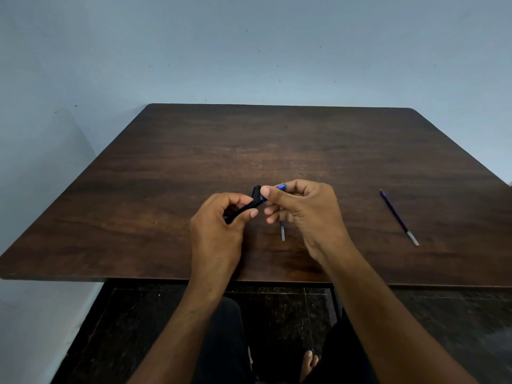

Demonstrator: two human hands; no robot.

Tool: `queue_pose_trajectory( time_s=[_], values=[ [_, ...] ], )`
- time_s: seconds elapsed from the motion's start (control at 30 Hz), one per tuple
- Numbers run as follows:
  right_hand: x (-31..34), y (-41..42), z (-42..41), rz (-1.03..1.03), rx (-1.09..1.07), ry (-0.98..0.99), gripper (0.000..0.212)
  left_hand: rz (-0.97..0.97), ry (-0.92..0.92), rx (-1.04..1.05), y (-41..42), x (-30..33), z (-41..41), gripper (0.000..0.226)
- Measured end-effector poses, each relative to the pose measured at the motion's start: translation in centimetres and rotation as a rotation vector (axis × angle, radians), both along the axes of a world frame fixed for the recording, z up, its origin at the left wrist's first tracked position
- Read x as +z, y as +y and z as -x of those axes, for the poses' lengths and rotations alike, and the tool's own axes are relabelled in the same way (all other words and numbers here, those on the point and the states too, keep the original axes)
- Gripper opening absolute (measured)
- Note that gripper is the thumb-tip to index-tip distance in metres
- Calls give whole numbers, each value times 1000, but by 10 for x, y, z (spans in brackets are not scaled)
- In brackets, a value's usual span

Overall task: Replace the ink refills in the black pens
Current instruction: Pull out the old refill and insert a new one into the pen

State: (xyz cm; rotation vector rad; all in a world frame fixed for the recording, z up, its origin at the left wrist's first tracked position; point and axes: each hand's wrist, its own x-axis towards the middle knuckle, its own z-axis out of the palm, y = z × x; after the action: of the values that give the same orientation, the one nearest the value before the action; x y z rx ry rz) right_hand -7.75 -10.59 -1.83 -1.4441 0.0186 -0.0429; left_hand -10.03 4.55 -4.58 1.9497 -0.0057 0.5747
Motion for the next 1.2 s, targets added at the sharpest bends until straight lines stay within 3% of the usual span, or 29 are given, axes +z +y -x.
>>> queue_pose_trajectory(
  time_s=[0.13, 0.27, 0.4, 0.6, 0.77, 0.87, 1.03, 1.2],
  values=[
    [0, 2, 0, 91, -34, -4, 32, -8, -6, -2, 0, 0, 1, 20],
    [1, -4, 3, -144, 86, 48, 22, 8, -4, -2, -1, 1, 0, 21],
    [-2, -5, 2, -149, 72, 44, 10, 6, 7, 3, -1, 0, 0, 22],
    [-2, -1, 3, -22, 17, 28, 24, 13, 12, 0, -1, 1, 0, 21],
    [1, -6, 4, -179, 60, 48, 17, 23, 22, -1, -1, 0, -1, 22],
    [-2, -5, 3, -147, 33, 42, 12, 9, 28, -1, -2, 0, -1, 23],
    [-3, -2, 3, -37, -6, 23, 24, -4, 21, -3, -2, 2, 0, 24],
    [-2, -7, 4, -181, 53, 37, 24, -11, 20, -4, -2, 1, 0, 22]
  ],
)
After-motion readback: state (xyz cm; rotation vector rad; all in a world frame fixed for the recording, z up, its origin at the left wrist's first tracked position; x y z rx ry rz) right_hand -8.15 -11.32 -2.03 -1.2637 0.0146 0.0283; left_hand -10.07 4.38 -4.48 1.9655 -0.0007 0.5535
